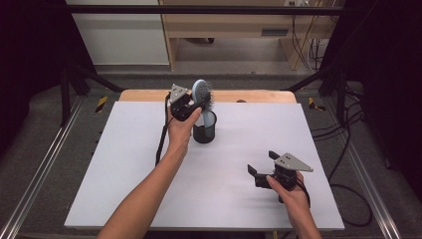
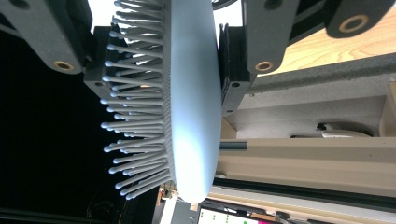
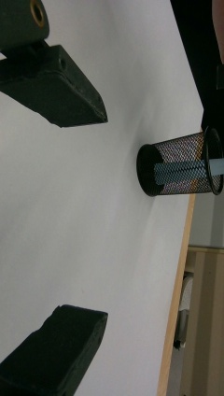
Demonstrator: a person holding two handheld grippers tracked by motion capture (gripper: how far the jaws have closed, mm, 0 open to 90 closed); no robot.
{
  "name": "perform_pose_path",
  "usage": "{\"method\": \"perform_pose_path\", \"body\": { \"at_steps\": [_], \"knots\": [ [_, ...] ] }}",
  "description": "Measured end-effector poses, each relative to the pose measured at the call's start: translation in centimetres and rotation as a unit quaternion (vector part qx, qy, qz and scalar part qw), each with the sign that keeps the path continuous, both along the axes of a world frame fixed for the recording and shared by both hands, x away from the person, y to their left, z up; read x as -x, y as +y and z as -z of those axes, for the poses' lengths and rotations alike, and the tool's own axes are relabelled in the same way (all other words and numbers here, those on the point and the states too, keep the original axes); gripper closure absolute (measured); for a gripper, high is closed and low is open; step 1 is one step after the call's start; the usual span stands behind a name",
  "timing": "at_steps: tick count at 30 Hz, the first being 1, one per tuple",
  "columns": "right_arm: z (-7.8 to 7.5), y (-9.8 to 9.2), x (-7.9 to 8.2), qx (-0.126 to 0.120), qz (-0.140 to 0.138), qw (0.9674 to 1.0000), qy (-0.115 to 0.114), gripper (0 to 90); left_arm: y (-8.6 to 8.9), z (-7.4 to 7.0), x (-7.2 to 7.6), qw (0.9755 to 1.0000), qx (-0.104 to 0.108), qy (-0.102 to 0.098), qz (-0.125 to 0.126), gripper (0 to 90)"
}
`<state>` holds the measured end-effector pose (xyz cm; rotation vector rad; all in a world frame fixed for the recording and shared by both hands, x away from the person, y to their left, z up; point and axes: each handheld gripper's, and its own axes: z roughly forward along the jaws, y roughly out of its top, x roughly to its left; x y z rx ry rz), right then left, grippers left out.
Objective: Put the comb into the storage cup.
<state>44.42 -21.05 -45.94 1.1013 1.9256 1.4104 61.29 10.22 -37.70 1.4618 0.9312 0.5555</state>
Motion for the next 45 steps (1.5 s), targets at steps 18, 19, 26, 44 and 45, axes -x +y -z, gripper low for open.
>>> {"method": "perform_pose_path", "body": {
  "at_steps": [18,19,26,44,45],
  "knots": [
    [0.0,0.0,0.0,0.001,0.0,1.0,0.0,5.8,0.2,0.7,0.0,1.0,0.001,0.003,0.003,51.1],
    [0.0,0.0,0.0,0.0,0.0,1.0,-0.001,5.8,0.2,0.8,0.0,1.0,0.0,0.004,0.003,51.1],
    [0.0,0.0,0.0,0.0,0.0,1.0,-0.001,5.9,0.5,1.0,-0.1,1.0,0.002,0.004,0.003,50.7],
    [0.0,0.2,0.0,0.002,-0.001,1.0,0.0,5.7,1.9,1.3,-0.3,0.9999,0.011,0.012,0.001,46.5],
    [0.0,0.2,0.0,0.002,-0.001,1.0,0.0,5.8,2.0,1.4,-0.3,0.9998,0.014,0.013,0.001,46.0]
  ]
}}
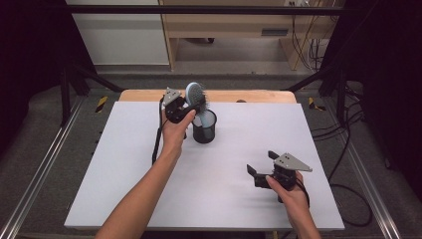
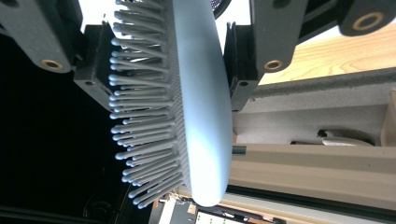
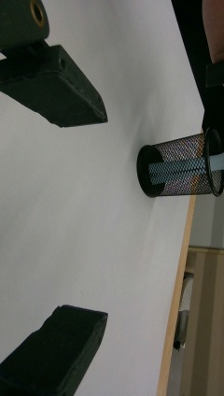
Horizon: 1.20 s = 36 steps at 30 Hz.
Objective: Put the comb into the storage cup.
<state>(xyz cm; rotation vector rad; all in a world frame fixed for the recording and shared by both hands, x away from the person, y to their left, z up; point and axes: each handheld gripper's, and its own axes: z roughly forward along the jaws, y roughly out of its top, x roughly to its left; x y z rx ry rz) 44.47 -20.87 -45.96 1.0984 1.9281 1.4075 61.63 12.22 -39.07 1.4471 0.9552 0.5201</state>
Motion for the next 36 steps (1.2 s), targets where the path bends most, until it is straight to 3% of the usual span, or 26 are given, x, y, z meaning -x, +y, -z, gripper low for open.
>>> {"method": "perform_pose_path", "body": {
  "at_steps": [12,36],
  "knots": [
    [0.0,0.1,0.0,0.004,-0.001,1.0,-0.001,5.3,1.1,0.5,-0.1,0.9998,0.016,0.009,-0.006,41.5],
    [0.0,0.2,-0.1,0.004,-0.001,1.0,0.0,5.0,1.6,0.8,-0.2,0.9997,0.019,0.017,-0.005,30.2]
  ]
}}
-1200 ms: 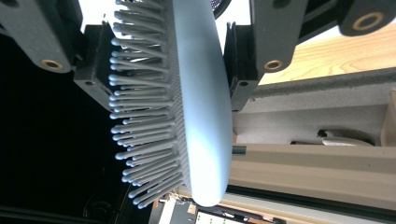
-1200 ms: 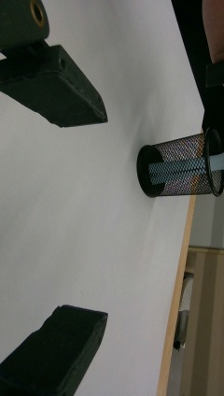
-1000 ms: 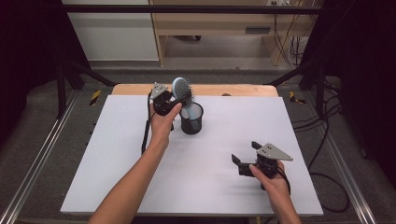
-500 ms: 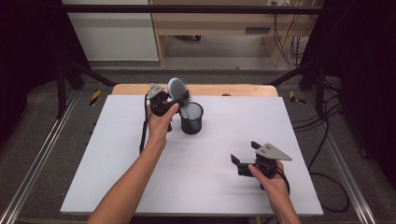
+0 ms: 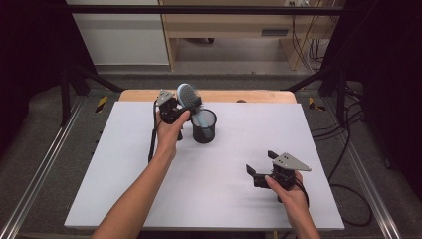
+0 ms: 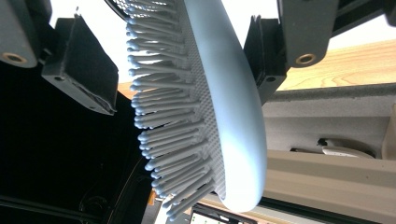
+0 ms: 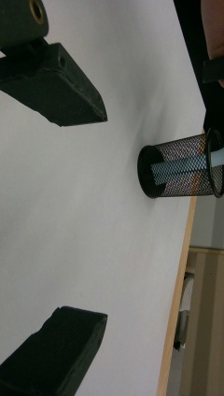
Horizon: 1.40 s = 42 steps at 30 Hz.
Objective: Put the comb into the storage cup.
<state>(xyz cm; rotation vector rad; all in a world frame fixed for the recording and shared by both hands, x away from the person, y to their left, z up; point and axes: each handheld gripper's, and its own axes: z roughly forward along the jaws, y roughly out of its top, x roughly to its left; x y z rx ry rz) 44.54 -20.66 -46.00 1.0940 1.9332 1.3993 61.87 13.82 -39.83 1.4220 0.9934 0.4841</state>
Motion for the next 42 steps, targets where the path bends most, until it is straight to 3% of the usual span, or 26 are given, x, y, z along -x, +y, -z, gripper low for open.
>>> {"method": "perform_pose_path", "body": {
  "at_steps": [42],
  "knots": [
    [-0.01,0.02,0.04,0.003,-0.003,1.0,-0.001,5.1,0.69,0.55,-0.2,0.9999,0.002,0.013,-0.007,25.6]
  ]
}}
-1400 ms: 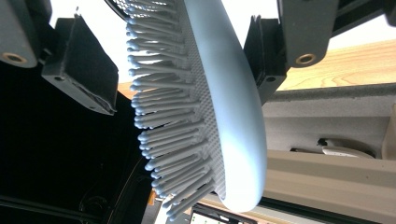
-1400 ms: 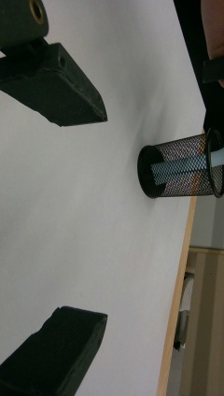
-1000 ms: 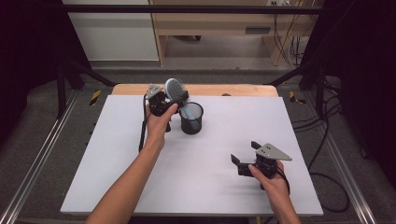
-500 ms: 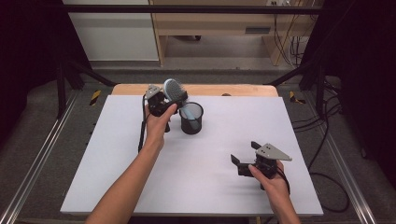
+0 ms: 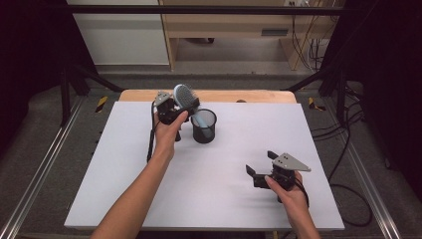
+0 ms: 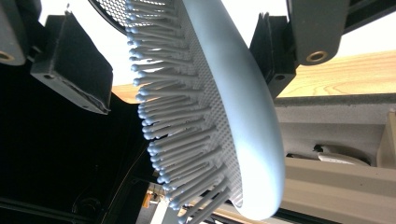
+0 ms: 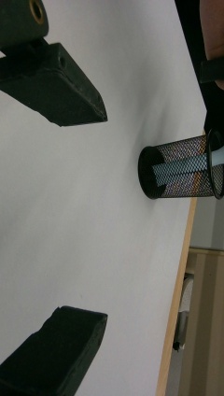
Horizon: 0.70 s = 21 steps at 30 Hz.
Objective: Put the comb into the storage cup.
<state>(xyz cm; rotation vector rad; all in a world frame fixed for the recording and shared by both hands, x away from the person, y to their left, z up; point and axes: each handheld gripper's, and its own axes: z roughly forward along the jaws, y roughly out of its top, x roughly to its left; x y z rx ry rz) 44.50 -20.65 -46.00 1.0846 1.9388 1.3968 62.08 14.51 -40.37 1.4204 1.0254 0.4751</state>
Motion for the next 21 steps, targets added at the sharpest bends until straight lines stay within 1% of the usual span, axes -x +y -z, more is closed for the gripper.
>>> {"method": "perform_pose_path", "body": {
  "at_steps": [2,13,21],
  "knots": [
    [0.01,0.0,0.0,0.001,0.0,1.0,0.0,5.1,-0.08,0.06,0.0,1.0,0.001,0.001,0.0,25.5],
    [0.01,-0.02,-0.01,0.001,0.0,1.0,0.0,5.1,-0.3,0.11,0.06,0.9999,-0.013,0.0,0.0,22.8],
    [0.01,-0.03,-0.01,0.001,-0.001,1.0,0.0,5.1,-0.27,0.11,0.04,0.9999,-0.011,0.0,-0.001,22.4]
  ]
}}
